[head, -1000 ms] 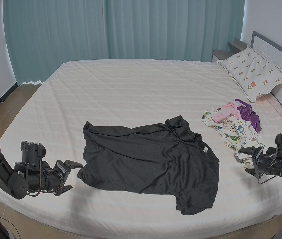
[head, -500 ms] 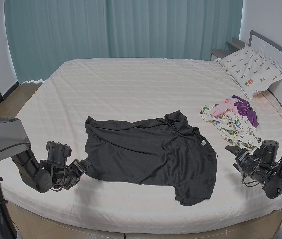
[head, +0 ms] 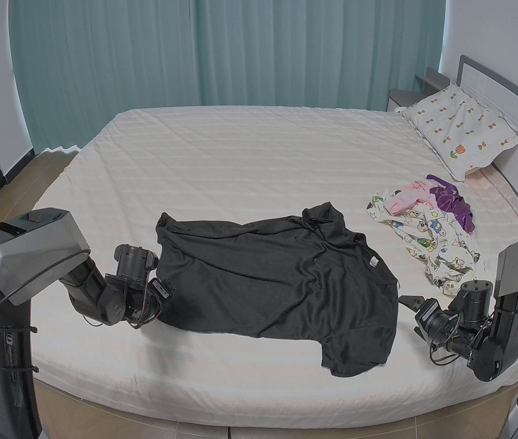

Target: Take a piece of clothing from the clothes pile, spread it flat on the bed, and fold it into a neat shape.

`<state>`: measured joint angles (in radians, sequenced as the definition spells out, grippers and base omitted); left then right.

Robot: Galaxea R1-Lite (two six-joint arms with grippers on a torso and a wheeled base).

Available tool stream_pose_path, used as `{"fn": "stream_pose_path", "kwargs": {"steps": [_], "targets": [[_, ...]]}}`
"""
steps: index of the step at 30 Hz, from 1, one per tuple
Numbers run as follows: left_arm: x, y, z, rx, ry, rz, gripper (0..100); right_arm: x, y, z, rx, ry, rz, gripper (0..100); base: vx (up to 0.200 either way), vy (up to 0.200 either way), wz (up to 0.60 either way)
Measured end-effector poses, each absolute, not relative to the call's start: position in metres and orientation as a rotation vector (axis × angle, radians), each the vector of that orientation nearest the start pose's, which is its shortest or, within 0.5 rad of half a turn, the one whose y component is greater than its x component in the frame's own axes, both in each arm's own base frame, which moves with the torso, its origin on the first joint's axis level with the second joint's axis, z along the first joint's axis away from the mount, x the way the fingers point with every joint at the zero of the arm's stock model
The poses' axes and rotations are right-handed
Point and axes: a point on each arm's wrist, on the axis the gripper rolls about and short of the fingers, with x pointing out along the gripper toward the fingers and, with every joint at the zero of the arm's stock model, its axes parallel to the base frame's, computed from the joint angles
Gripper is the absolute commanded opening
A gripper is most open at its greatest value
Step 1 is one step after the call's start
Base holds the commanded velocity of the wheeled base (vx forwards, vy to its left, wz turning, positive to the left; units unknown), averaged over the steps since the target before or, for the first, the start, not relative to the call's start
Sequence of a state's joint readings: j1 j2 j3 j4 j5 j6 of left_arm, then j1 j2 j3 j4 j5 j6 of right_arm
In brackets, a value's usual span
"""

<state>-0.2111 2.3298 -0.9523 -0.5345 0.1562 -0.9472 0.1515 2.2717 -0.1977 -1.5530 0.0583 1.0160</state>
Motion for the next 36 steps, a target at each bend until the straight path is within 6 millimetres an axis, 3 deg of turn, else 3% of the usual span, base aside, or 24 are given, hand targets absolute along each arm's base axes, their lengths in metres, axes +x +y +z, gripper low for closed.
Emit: {"fn": "stream_pose_path", "kwargs": {"steps": [4, 5, 18, 36], "targets": [[0.384, -0.079, -0.019, -0.729, 0.771, 0.353, 100, 0.260, 0.042, -0.012, 0.963, 0.584, -0.078, 100, 0.000, 0.000, 0.00], [0.385, -0.079, -0.021, -0.727, 0.768, 0.358, 0, 0.260, 0.042, -0.012, 0.963, 0.584, -0.078, 100, 0.000, 0.000, 0.00], [0.368, -0.069, -0.036, -0.639, 0.837, 0.438, 0, 0.258, 0.043, -0.013, 0.953, 0.597, -0.077, 100, 0.000, 0.000, 0.00], [0.294, -0.047, -0.011, -0.557, 0.953, 0.432, 0, 0.237, 0.071, -0.029, 0.763, 0.742, 0.033, 100, 0.000, 0.000, 0.00]]}}
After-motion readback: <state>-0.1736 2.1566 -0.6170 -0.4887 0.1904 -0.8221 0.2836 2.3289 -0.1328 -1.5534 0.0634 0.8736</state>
